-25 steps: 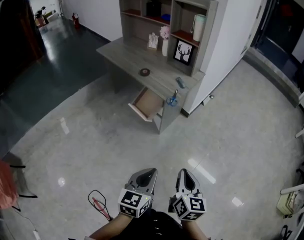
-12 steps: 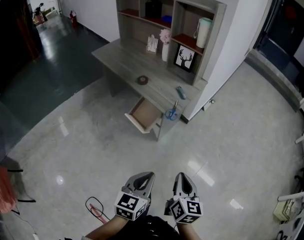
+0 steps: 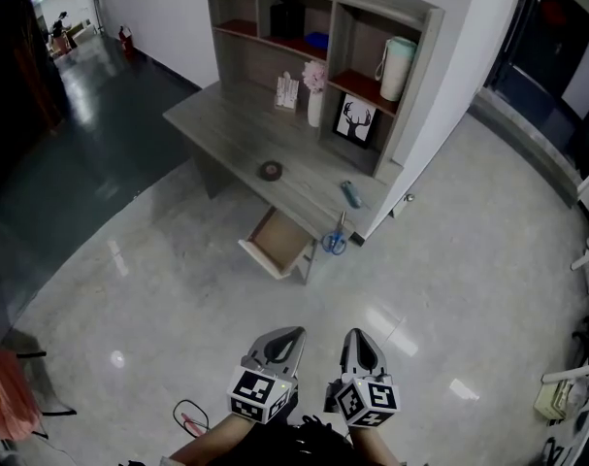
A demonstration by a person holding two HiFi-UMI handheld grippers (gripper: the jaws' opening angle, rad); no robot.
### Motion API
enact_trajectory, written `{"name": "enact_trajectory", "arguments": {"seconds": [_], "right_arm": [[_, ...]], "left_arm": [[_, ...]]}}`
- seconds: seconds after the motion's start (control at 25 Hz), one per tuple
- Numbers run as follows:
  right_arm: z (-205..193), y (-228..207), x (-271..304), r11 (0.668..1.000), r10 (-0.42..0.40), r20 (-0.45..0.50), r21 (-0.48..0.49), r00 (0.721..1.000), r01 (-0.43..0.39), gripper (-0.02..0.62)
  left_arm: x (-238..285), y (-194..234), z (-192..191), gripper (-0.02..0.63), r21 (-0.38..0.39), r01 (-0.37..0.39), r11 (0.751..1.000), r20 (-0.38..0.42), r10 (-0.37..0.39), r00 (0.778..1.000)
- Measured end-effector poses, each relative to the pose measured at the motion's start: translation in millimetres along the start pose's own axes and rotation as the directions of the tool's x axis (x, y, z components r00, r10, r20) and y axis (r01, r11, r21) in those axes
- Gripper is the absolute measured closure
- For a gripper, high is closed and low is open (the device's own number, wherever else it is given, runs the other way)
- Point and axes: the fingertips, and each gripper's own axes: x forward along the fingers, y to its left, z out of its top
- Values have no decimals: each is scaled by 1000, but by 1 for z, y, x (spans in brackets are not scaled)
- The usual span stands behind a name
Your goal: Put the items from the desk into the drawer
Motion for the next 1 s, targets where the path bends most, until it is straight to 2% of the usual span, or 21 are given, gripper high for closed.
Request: {"name": "enact_trajectory", "arguments": {"seconds": [0.32, 0.56, 0.76, 1.0], "right_arm": [[10, 13, 32, 1000, -10, 19, -4, 1000, 10, 584], [11, 19, 32, 1000, -7, 33, -22, 999, 8, 584], [14, 13, 19, 999, -15, 56, 52, 998, 12, 583], [19, 9, 19, 998, -6, 72, 63, 997, 2, 583]], "left_arm": [[20, 33, 16, 597, 5, 19, 1000, 18, -19, 1000], [18, 36, 18, 597, -1, 28, 1000, 30, -28, 999], [13, 38, 11, 597, 0, 17, 1000, 24, -17, 1000], [9, 41, 11, 597, 1, 1, 1000, 28, -1, 1000]]}}
